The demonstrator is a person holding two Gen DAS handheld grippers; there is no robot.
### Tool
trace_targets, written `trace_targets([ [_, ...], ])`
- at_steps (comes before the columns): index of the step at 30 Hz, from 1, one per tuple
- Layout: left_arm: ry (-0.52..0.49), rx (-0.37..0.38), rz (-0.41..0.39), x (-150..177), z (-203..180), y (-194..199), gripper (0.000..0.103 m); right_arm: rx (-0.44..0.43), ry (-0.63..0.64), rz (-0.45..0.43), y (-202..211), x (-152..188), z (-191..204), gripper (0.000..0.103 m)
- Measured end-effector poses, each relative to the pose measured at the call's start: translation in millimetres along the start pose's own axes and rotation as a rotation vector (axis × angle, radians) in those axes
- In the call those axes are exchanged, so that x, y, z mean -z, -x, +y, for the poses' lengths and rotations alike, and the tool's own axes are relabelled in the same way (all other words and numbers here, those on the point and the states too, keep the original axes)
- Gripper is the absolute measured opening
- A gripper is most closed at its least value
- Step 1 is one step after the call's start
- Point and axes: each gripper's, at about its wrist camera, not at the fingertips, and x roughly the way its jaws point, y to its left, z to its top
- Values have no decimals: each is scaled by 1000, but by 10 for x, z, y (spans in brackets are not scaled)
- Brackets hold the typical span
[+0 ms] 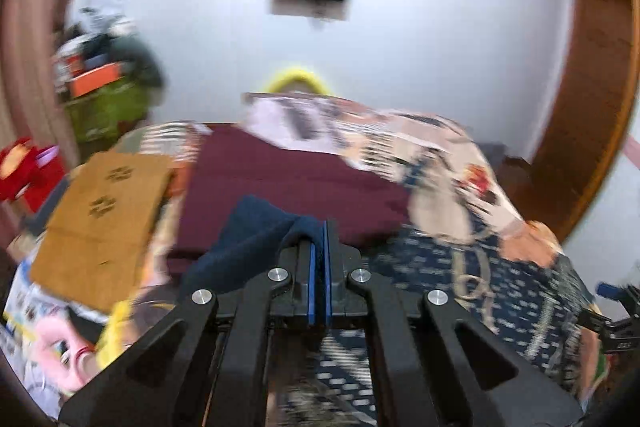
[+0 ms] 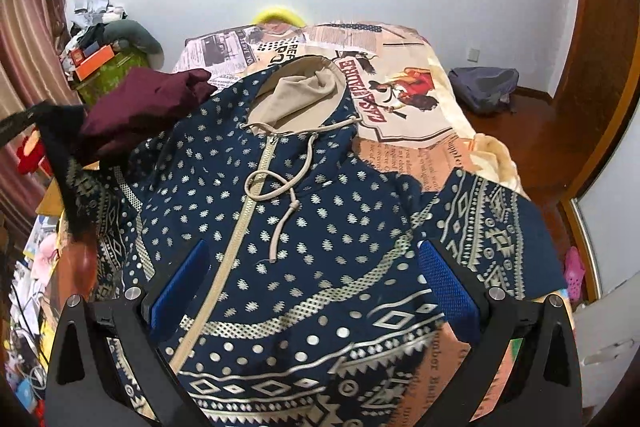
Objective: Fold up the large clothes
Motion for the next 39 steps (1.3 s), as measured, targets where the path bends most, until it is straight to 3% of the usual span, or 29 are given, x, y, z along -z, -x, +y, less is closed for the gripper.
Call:
trace_targets([
  [4, -129, 80, 65, 93, -628, -280, 2, 7, 17, 6, 26, 27, -74, 103],
  [10, -284, 165, 257, 613, -1355, -874, 2, 15, 20, 45, -48, 87, -190, 103],
  [18, -351, 201, 449, 1240, -1603, -1175, 6, 27, 77, 94, -124, 155, -141, 103],
  [22, -329, 204, 454, 1279, -1460, -1022, 19, 7, 112, 98, -111, 111, 5, 103],
  [27, -261, 132, 374, 1093, -995, -678, 51, -9, 191, 62, -52, -33, 387, 103],
  [33, -155, 6, 302, 899, -205, -347, 56, -46, 309, 29, -108, -162, 1038, 103],
  [39, -59, -68, 297, 934, 494, -168, 56, -110, 421, 106, -534, -161, 1730, 103],
])
